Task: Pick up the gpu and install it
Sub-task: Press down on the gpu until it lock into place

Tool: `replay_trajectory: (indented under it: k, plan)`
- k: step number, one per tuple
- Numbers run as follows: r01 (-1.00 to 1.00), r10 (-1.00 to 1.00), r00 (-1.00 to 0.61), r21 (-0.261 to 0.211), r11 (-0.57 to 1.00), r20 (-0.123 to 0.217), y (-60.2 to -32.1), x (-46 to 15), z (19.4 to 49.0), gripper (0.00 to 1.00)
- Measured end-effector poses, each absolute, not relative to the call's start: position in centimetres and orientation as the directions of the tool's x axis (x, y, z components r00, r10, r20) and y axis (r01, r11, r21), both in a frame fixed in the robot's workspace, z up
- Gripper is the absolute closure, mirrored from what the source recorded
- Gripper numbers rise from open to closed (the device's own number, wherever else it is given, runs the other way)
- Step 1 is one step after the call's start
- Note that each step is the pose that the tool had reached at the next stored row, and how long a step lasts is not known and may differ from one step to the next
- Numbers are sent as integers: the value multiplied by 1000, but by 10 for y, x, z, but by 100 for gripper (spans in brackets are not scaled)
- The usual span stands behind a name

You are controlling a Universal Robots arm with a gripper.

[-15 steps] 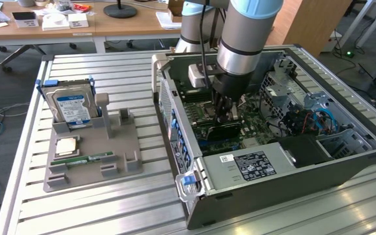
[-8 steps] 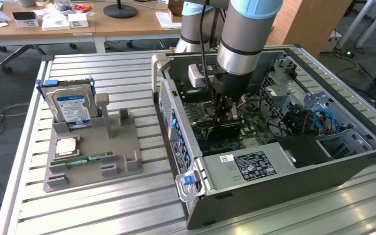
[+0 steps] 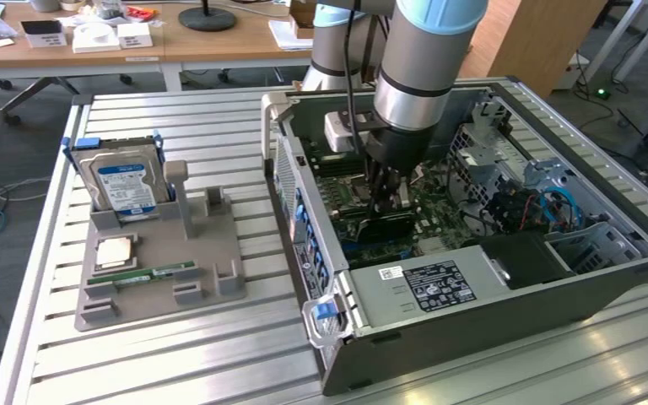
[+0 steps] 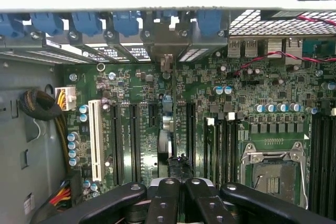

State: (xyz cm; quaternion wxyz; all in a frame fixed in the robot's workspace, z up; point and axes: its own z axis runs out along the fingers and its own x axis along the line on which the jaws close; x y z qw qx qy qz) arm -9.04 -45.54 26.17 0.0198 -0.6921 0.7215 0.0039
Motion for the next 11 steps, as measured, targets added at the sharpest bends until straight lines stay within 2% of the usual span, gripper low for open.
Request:
replay_trajectory:
  k: [11]
  plan:
    - [-999, -999, -41, -25, 42, -35, -455, -93, 261, 89]
